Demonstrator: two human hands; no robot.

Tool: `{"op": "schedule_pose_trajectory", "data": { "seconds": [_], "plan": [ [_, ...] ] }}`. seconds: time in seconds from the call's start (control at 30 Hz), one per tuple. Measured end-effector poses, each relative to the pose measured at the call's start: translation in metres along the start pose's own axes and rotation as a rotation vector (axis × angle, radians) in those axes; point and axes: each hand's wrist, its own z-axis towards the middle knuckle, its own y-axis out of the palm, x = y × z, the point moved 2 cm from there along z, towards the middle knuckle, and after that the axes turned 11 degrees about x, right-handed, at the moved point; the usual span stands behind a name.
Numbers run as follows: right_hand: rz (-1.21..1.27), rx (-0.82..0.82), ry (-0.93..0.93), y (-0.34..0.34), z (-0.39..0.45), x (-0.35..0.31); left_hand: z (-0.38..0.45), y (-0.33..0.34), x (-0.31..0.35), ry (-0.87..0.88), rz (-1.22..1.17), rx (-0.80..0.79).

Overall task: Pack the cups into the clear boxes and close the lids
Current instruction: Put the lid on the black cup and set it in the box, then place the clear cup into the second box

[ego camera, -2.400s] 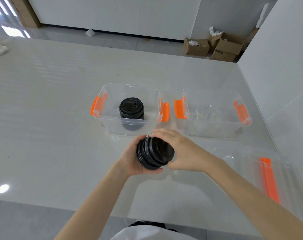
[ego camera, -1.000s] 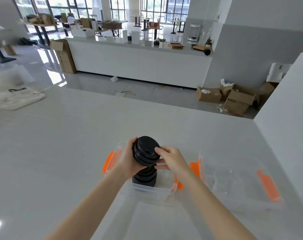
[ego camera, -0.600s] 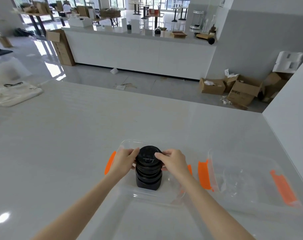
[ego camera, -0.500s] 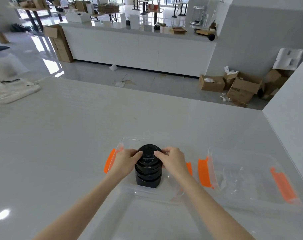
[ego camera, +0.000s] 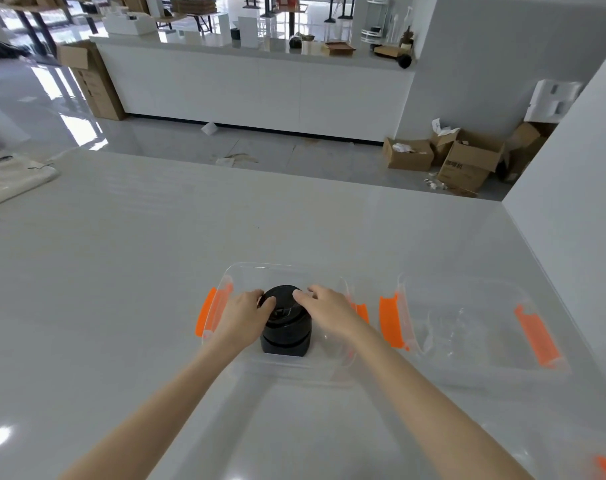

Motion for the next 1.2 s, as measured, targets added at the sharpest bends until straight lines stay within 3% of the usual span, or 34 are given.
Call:
{"op": "schedule_pose_trajectory", "data": {
  "seconds": [0.17,0.23,0.33,0.47,0.73,0.93,1.2],
  "plan": [
    [0.147,0.086,-0.103,-0.046,-0.03,0.003,-0.033,-0.02,0.028,0.169,-0.136,0.224],
    [0.271,0.148,-0.126,-0.071,-0.05,0.015,-0.049,-0.021,0.037,0.167,-0.255,0.218],
    [0.388,0.194,-0.139,-0.103,-0.083,0.041,-0.073,-0.01,0.048,0.121,-0.488,0.02],
    [0.36,0.216,-0.065,-0.135,-0.126,0.094,-0.1,0.014,0.058,0.073,-0.588,-0.206],
    [-0.124,0.353,0.247,-0.134,-0.17,0.211,-0.13,0.06,0.056,-0.115,-0.588,-0.618],
    [-0.282,0.347,0.28,-0.104,-0.18,0.244,-0.145,0.088,0.056,-0.351,-0.72,-0.809],
    [-0.298,0.348,0.324,-0.086,-0.173,0.264,-0.165,0.123,0.054,-0.584,-0.764,-0.913]
  ]
}}
